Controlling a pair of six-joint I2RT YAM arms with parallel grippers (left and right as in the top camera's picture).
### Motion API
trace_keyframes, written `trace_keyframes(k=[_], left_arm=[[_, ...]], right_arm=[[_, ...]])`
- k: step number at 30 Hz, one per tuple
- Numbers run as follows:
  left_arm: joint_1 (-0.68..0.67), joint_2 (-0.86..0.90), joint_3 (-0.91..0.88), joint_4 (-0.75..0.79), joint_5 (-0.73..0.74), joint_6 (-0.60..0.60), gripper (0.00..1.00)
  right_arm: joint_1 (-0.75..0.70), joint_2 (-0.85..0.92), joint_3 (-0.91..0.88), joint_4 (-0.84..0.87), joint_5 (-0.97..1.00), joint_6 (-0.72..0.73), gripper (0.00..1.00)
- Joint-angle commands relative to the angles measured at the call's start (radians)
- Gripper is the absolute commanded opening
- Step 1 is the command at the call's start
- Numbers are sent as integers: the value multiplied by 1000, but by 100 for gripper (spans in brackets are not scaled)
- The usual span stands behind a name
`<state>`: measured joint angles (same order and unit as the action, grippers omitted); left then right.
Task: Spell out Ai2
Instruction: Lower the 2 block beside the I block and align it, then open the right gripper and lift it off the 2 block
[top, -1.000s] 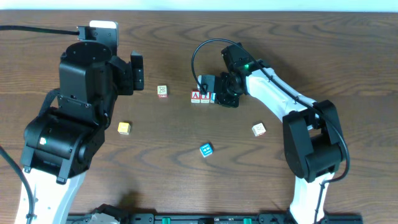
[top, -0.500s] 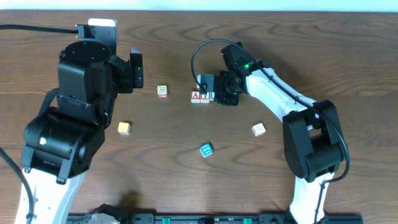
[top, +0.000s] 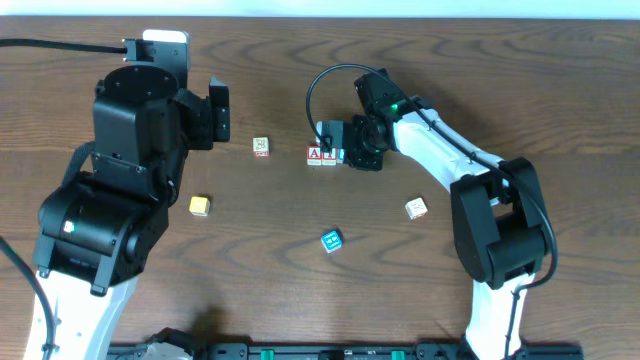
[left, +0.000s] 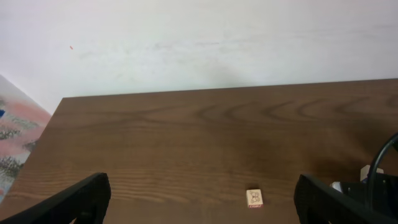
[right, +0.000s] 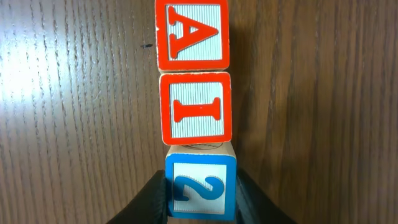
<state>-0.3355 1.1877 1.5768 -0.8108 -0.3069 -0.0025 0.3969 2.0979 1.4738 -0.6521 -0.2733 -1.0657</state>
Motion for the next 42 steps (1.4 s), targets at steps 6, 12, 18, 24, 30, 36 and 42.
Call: trace_keyframes(k=[6, 12, 18, 24, 30, 36, 42], left_arm=[[3, 3, -3, 1, -18, 7, 95], [3, 3, -3, 1, -18, 7, 95], [3, 3, -3, 1, -18, 7, 95], [3, 3, -3, 1, -18, 7, 96], [3, 3, -3, 0, -19, 8, 95], [3, 15, -3, -12, -18, 7, 95], [3, 49, -3, -29, -18, 7, 96]], right_arm=[[14, 25, 12, -1, -3, 3, 64], [14, 25, 12, 11, -2, 11, 76], [15, 17, 57, 5, 37, 50, 96], [17, -31, 174, -127, 37, 64, 98], [14, -126, 288, -269, 37, 133, 9], [-6, -118, 251, -287, 18, 367, 1], [-13, -98, 147, -202, 32, 493, 1]])
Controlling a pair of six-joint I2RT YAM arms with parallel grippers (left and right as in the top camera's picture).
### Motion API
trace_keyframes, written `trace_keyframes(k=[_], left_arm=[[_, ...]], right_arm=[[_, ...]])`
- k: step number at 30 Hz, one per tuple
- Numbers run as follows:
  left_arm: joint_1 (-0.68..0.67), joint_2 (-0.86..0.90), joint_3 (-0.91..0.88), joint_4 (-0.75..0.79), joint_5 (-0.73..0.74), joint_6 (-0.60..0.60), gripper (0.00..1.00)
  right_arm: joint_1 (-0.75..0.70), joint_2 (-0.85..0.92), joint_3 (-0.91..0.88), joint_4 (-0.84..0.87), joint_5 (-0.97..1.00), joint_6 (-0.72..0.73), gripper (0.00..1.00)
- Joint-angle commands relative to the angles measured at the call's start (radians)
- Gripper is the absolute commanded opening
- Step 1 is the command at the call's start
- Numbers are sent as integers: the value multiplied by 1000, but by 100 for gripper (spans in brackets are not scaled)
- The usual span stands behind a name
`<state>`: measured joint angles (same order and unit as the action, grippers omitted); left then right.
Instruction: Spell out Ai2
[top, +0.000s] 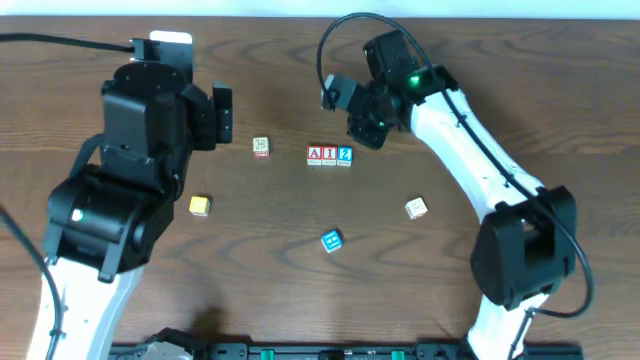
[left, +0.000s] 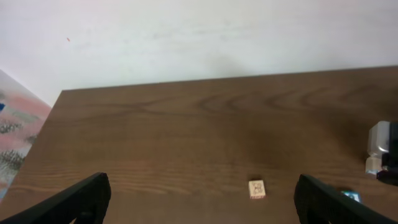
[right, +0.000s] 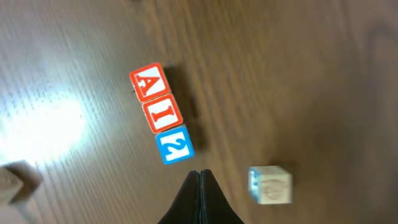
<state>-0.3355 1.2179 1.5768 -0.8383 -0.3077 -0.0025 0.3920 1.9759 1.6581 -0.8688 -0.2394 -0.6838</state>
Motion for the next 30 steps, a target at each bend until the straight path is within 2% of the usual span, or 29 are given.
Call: trace_keyframes(k=[1, 4, 6, 9, 14, 15, 16, 17, 24, 30], left_arm=[[3, 26, -3, -2, -18, 7, 95], [3, 37, -3, 3, -18, 8, 95], [3, 37, -3, 4, -17, 7, 95], [3, 37, -3, -21, -17, 7, 95], [3, 37, -3, -63, -17, 7, 95], [3, 37, -3, -73, -17, 7, 95], [3, 37, -3, -82, -16, 7, 95], [3, 37, -3, -86, -17, 7, 95], [3, 37, -3, -104, -17, 7, 95], [3, 37, -3, -105, -16, 7, 96]], right_arm=[[-9, 27, -54, 37, 12, 139, 1], [-13, 24, -56, 41, 10, 235, 1], [-13, -10, -19, -21, -10, 286, 1], [-11, -92, 31, -124, -11, 287, 1], [-11, -326, 38, -226, -10, 286, 3], [-11, -384, 38, -251, -3, 288, 22], [-11, -441, 38, -276, 5, 287, 91], [-11, -481, 38, -292, 14, 287, 99], [-12, -710, 38, -332, 34, 287, 99], [-12, -814, 38, -332, 33, 287, 99]])
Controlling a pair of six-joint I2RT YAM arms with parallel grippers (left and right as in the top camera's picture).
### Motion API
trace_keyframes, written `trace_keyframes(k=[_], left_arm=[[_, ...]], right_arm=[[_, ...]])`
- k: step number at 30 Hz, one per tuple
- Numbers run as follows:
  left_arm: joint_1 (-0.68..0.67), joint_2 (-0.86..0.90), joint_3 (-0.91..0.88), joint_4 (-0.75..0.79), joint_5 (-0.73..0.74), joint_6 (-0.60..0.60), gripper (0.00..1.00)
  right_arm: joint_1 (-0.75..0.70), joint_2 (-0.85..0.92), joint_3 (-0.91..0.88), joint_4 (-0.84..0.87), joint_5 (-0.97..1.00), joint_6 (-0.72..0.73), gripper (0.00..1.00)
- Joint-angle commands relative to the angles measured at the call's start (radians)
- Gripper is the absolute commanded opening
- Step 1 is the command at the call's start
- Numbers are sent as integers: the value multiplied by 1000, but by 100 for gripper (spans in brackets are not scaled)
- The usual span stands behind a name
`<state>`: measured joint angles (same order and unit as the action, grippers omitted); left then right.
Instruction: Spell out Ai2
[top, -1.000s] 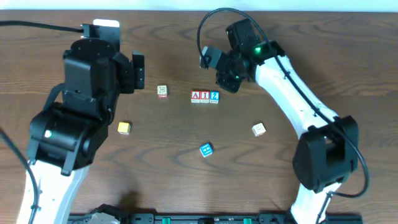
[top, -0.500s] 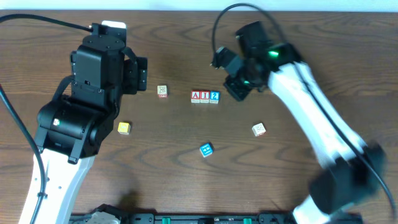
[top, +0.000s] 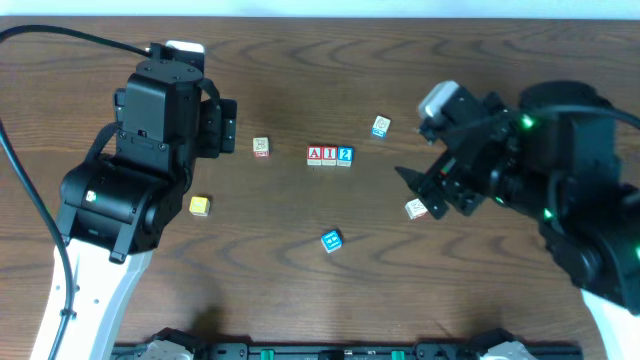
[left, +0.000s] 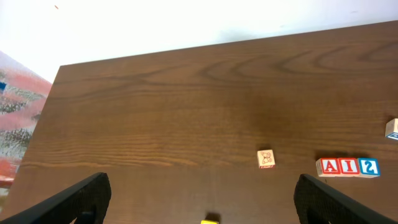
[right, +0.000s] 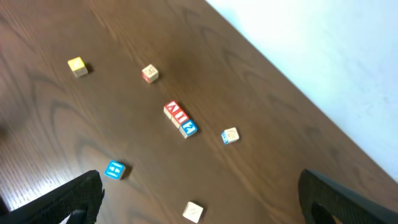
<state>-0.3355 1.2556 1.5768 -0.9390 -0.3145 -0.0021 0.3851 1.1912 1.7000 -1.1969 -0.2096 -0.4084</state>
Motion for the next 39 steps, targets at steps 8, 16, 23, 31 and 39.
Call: trace_keyframes(k=[8, 16, 23, 31, 39], left_arm=[[3, -2, -3, -4, -10, 6, 95], [7, -90, -20, -93, -6, -39, 95], [147, -437, -465, 134, 153, -42, 95], [307, -797, -900, 320, 265, -43, 95], [350, -1084, -1197, 324, 290, -69, 95]], right_arm=[[-5, -45, -4, -4, 3, 11, 99], [-5, -41, -4, -5, 3, 11, 99], [-5, -41, -4, -6, 3, 11, 99], [-5, -41, -4, -6, 3, 11, 99], [-5, -41, -4, -6, 3, 11, 99]])
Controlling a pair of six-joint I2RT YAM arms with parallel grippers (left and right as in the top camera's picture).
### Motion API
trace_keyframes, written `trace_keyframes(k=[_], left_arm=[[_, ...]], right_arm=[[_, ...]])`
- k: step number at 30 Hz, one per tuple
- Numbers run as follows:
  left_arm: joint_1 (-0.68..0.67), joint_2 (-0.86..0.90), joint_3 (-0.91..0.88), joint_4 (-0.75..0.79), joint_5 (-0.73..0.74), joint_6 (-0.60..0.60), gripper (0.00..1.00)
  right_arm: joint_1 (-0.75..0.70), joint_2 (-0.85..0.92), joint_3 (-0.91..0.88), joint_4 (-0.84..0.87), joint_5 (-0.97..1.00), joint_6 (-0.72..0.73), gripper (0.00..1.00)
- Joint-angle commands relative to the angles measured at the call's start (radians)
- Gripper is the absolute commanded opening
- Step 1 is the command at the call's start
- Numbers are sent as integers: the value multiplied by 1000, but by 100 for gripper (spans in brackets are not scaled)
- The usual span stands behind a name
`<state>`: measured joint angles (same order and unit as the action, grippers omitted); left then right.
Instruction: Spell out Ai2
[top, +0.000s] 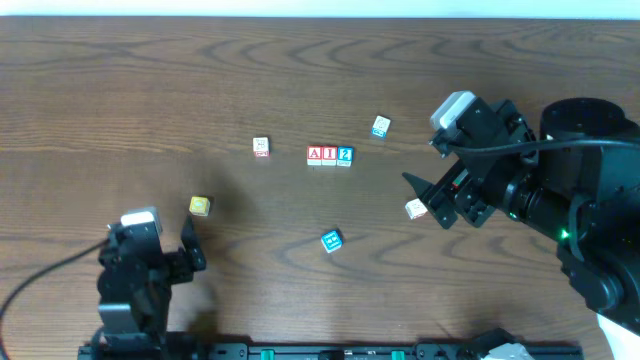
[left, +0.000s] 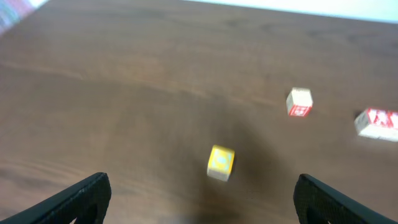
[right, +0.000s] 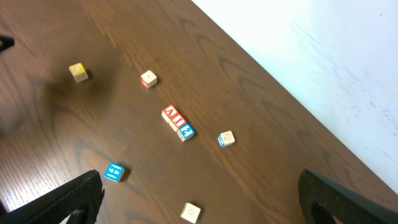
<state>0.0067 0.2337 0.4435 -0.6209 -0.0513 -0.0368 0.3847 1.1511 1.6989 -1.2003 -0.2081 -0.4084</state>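
Note:
Three blocks stand in a touching row mid-table: a red A block (top: 315, 154), a red I block (top: 329, 154) and a blue 2 block (top: 345, 154). The right wrist view shows the A block (right: 168, 113) and the 2 block (right: 186, 131) from high up. My right gripper (top: 440, 190) hangs open and empty at the right, well clear of the row. My left gripper (top: 150, 255) sits low at the front left, open and empty. In the left wrist view only the red end of the row (left: 379, 122) shows, blurred.
Loose blocks lie around the row: a tan one (top: 261, 146) to its left, a yellow one (top: 200, 205) just ahead of the left gripper, a blue one (top: 331, 240), a tan one (top: 416, 208) under the right arm, and a blue-white one (top: 381, 126).
My left arm has gone from high over the table's left side down to the front left edge, low behind the yellow block. The right arm has hardly moved. The blocks stand as before.
My right gripper was shut on the blue 2 block, set against the I at the row's end. Then it was shut and empty above the finished row. Then it was open at the right, and now the left arm has dropped to the front left.

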Motion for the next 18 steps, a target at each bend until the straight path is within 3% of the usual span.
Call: trace_keyframes(k=[1, 12, 18], left_arm=[[8, -82, -87, 8, 27, -49, 95], [6, -206, -309, 132, 98, -65, 95], [4, -230, -307, 131, 97, -13, 95]], right_arm=[[-5, -1, -3, -2, 2, 11, 99], [-5, -1, -3, -2, 2, 11, 99], [-5, -1, -3, -2, 2, 11, 99]])
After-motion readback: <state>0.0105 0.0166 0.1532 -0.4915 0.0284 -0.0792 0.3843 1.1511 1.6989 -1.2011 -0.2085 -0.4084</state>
